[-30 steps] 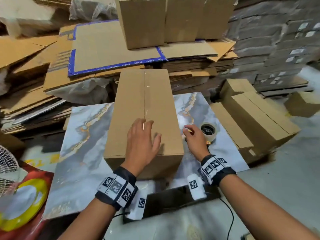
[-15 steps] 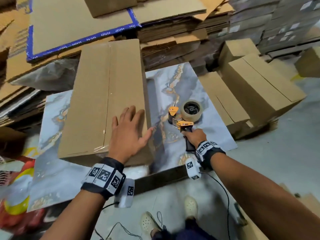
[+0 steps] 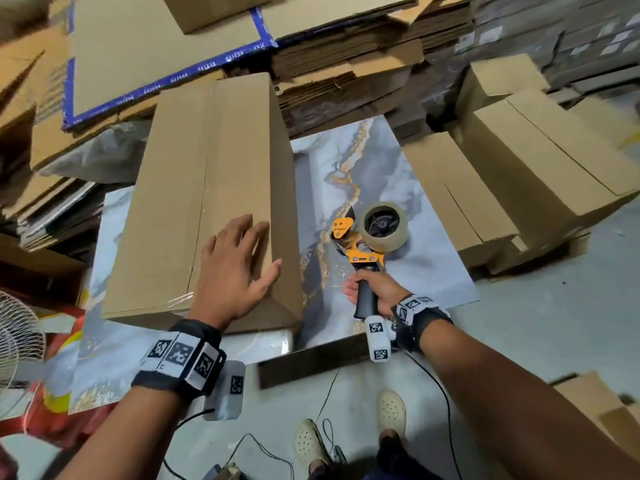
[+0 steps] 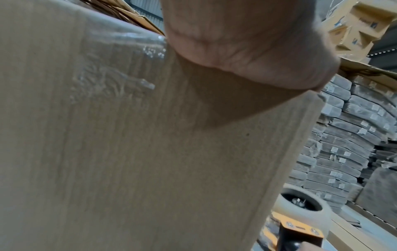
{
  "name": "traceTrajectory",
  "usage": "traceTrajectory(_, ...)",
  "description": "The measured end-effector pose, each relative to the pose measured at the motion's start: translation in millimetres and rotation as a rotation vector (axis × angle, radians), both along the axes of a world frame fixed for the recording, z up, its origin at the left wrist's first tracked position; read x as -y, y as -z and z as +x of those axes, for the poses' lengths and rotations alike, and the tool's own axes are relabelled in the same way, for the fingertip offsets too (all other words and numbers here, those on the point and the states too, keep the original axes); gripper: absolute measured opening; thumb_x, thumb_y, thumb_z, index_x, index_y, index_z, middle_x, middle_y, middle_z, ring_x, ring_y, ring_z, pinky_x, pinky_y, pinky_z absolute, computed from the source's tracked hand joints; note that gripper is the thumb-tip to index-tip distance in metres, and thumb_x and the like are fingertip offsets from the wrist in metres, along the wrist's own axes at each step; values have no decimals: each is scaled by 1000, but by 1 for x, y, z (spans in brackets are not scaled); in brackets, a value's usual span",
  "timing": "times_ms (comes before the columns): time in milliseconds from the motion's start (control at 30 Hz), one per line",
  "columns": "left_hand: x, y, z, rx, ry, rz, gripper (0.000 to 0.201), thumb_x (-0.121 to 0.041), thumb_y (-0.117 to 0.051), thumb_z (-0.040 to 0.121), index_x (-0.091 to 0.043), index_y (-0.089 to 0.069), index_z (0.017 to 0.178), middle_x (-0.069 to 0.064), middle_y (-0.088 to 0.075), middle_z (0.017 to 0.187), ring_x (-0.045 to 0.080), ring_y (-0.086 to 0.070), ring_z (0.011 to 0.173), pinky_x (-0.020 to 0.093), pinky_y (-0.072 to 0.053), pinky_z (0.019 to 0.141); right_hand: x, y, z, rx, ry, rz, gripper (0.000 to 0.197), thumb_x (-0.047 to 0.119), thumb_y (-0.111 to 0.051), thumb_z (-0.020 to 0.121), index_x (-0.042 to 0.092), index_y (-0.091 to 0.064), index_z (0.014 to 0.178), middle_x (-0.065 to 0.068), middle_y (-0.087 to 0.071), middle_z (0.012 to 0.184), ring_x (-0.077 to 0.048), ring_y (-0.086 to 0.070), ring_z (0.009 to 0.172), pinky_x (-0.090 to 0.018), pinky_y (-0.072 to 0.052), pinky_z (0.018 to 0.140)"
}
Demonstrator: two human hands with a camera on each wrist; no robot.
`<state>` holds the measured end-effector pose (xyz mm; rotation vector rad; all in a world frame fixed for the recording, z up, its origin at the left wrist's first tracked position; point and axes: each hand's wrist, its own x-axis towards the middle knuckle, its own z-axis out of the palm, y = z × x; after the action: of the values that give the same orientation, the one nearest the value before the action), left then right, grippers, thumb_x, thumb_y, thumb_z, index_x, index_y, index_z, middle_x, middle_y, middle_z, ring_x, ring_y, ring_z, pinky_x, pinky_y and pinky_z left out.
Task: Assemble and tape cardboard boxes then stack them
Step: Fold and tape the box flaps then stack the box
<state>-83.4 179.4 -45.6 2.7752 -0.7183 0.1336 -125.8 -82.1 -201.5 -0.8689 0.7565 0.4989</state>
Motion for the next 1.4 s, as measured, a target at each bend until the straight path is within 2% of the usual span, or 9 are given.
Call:
traceTrajectory(367, 1, -7, 8, -157, -21, -172, 64, -62, -41, 94, -18, -59, 136, 11, -53, 145, 26, -47, 135, 47, -36, 111, -21, -104, -22, 505, -69, -537, 13, 4, -67, 93, 4, -63, 81, -6, -48, 56, -19, -41, 46, -30, -37, 46)
traceTrajectory(467, 3, -23, 12, -364, -178, -664, 31, -29, -56, 102, -8, -65, 123, 14, -67, 123, 25, -64, 110, 34, -48, 97, -34, -140, -32, 561, -108, -644, 20, 4, -69, 91, 10, -61, 74, -5, -49, 54, -18, -42, 45, -28, -38, 45)
traceTrajectory(567, 10, -54, 1, -844, -340, -1190, 23, -15, -45, 103, -11, -65, 92, 15, -66, 87, 31, -65, 81, 53, -57, 91, -49, -170, -43, 639, -177, -764, 24, 8, -71, 90, 14, -60, 70, -6, -50, 54, -19, -43, 46, -28, -39, 47)
traceTrajectory(700, -6, -79, -19, -1310, -408, -1725, 28, -17, -38, 107, 0, -61, 106, 24, -71, 102, 36, -74, 88, 44, -64, 74, -72, -201, -53, 736, -229, -862, 36, 16, -74, 91, 19, -56, 60, -9, -48, 53, -21, -42, 50, -31, -38, 50)
traceTrajectory(867, -38, -77, -42, -1336, -431, -2091, 46, -22, -33, 107, -6, -60, 75, 21, -70, 72, 33, -74, 68, 43, -63, 61, -103, -224, -54, 766, -364, -959, 35, 18, -72, 90, 11, -53, 62, -11, -50, 52, -21, -46, 48, -33, -40, 53)
traceTrajectory(967, -61, -63, -49, -1278, -477, -2265, 48, -31, -26, 106, 2, -59, 115, 30, -72, 97, 39, -72, 94, 47, -59, 79, -124, -239, -54, 768, -459, -1032, 38, 25, -72, 84, 16, -49, 55, -6, -49, 48, -20, -43, 46, -32, -36, 54)
traceTrajectory(1133, -104, -45, -51, -1265, -467, -2261, 46, -30, -56, 97, 2, -54, 130, 25, -59, 138, 38, -58, 128, 42, -62, 80, -158, -267, -58, 803, -547, -1084, 32, 52, -61, 59, 24, -49, 47, -1, -46, 45, -17, -42, 43, -26, -34, 49)
traceTrajectory(1267, -129, -45, -56, -1262, -359, -2157, 15, -3, -62, 84, 0, -61, 99, 26, -63, 116, 34, -61, 116, 33, -63, 66, -175, -273, -54, 808, -644, -1122, 35, 35, -69, 70, 22, -46, 47, -2, -44, 46, -15, -40, 44, -27, -32, 49)
traceTrajectory(1400, -151, -44, -54, -1102, -342, -1998, 35, 15, -43, 94, -4, -63, 115, 18, -69, 104, 22, -64, 91, 28, -61, 67, -193, -275, -49, 809, -702, -1176, 27, 34, -58, 58, 13, -40, 55, -9, -37, 52, -19, -35, 47, -28, -28, 48)
